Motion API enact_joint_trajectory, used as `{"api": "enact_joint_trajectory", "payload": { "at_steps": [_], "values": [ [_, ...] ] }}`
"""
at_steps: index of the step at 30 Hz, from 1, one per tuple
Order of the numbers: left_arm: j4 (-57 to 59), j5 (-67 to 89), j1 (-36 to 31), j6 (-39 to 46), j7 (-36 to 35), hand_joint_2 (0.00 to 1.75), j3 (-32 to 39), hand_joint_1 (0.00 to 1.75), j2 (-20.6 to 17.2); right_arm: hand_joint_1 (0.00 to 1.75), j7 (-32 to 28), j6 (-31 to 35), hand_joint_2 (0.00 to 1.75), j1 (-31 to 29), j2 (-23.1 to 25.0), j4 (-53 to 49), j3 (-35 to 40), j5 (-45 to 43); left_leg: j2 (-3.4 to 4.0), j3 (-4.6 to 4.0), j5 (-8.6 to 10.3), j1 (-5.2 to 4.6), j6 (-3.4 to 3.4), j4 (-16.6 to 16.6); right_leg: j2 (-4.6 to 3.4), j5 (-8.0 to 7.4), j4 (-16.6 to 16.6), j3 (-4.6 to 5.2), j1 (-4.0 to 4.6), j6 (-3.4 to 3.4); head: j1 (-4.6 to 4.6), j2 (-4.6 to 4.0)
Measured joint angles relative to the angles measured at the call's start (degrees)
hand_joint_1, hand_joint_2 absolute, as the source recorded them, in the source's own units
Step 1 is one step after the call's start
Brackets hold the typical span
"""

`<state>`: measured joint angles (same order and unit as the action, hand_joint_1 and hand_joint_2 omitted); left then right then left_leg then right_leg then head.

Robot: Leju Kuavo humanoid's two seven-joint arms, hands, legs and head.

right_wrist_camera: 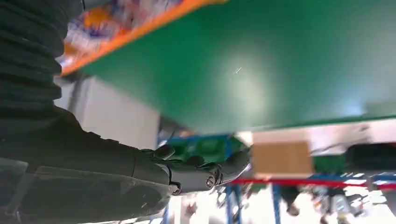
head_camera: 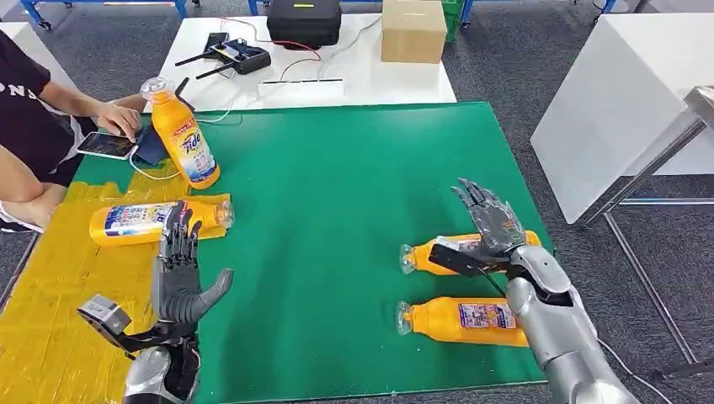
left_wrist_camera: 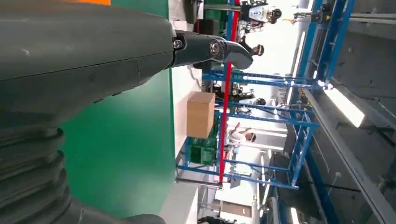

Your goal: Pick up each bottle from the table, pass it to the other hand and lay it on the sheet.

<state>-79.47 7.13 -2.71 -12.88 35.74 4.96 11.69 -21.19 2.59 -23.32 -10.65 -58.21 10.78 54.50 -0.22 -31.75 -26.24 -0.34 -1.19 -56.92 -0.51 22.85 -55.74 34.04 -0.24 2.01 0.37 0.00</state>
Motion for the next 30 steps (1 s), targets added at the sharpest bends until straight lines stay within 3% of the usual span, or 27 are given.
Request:
{"api": "enact_joint_trajectory", "payload": {
  "at_steps": [3,16,22,30],
  "values": [
    [0.39,-0.07,-0.01,0.0,0.0,1.75,-0.04,0.0,-0.07,0.0,-3.4,-2.75,1.75,0.3,-0.63,0.04,0.0,-4.7,0.01,0.01,0.0,0.0,0.0,0.0,0.0,0.0,0.0,-0.01,0.0,0.0,0.0,0.0],
    [1.11,-0.09,-0.02,0.31,0.0,1.75,-0.07,0.0,-0.28,0.0,-5.13,-6.31,1.75,2.63,-2.01,-3.75,0.02,-10.99,0.0,0.0,0.0,0.0,0.0,0.0,0.0,0.0,0.0,0.0,0.0,0.0,0.0,0.0],
    [1.2,-0.13,0.56,0.79,0.0,1.75,0.09,0.0,-0.5,0.0,-1.5,-6.31,1.75,4.33,-3.94,-9.9,0.42,-10.05,0.0,-0.02,0.0,-0.01,0.0,0.0,0.01,0.0,0.0,0.0,-0.01,0.0,-0.02,0.0],
    [2.27,-0.15,0.21,0.64,-0.02,1.75,0.22,0.0,-0.7,0.0,0.47,-6.46,1.75,1.42,-7.11,-8.89,2.43,-7.47,-0.01,-0.01,0.01,-0.02,-0.02,0.0,0.02,-0.01,0.0,-0.02,-0.02,0.0,-0.02,0.0]
  ]
}}
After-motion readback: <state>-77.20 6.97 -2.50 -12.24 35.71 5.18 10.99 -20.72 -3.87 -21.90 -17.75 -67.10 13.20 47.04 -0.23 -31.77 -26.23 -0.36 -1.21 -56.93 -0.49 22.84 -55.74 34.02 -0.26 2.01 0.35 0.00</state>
